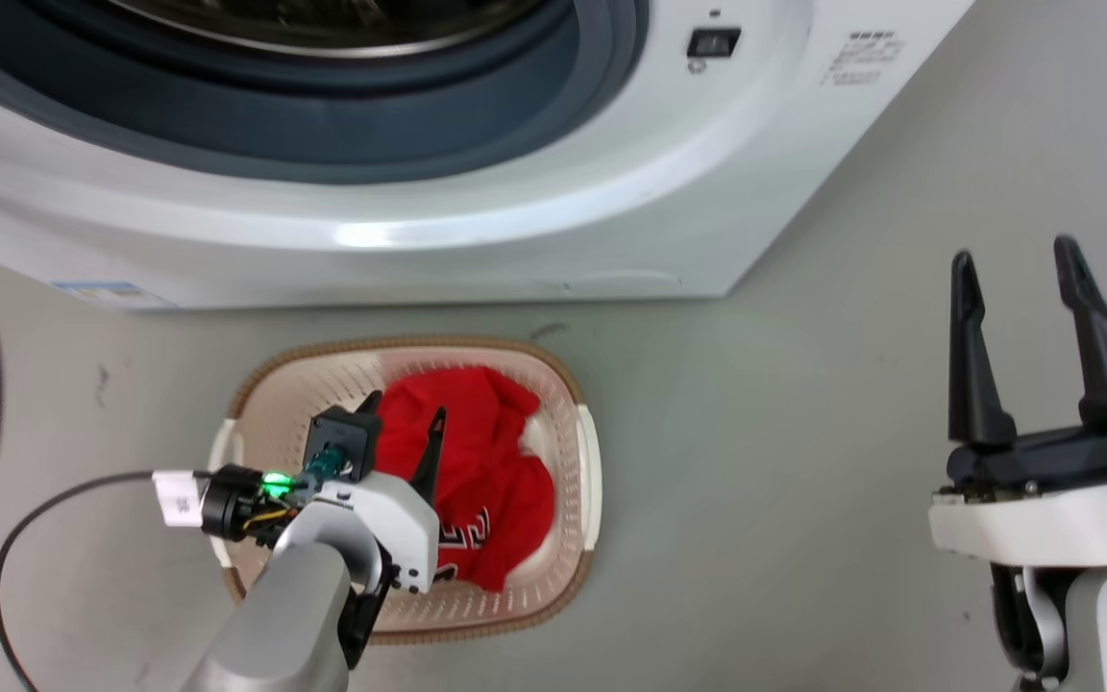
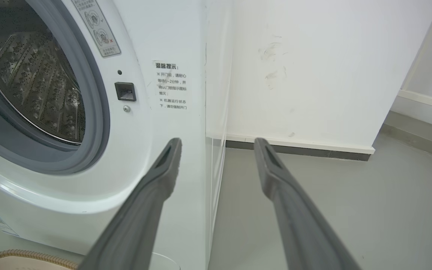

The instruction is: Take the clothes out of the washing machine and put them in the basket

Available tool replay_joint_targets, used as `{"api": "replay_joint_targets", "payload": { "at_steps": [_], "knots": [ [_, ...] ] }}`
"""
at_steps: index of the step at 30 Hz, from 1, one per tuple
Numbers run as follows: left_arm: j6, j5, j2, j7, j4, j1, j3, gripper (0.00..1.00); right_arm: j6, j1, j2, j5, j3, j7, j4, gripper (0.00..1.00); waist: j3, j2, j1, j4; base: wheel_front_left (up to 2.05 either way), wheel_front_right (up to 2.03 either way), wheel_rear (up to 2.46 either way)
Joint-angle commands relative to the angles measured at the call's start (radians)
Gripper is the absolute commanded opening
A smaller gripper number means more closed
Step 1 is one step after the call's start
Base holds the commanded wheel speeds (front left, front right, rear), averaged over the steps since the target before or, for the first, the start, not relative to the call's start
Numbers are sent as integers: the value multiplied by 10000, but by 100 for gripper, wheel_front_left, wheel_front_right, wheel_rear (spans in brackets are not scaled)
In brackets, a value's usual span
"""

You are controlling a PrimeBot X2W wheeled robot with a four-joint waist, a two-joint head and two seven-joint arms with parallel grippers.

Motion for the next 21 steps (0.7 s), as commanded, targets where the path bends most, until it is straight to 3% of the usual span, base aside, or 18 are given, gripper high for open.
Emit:
{"api": "replay_joint_targets", "payload": {
  "at_steps": [1, 21],
  "knots": [
    [72, 135, 12, -23, -357, 340, 189, 100, -9, 222, 4, -15, -28, -23, 58, 100, -714, 0, 1, 278, 0, 0, 0],
    [834, 2119, -864, -25, -6731, 3920, 3621, 100, -11, 1664, 3, 29, -151, -23, 397, 100, -3150, 0, 1, 653, 0, 0, 0]
  ]
}}
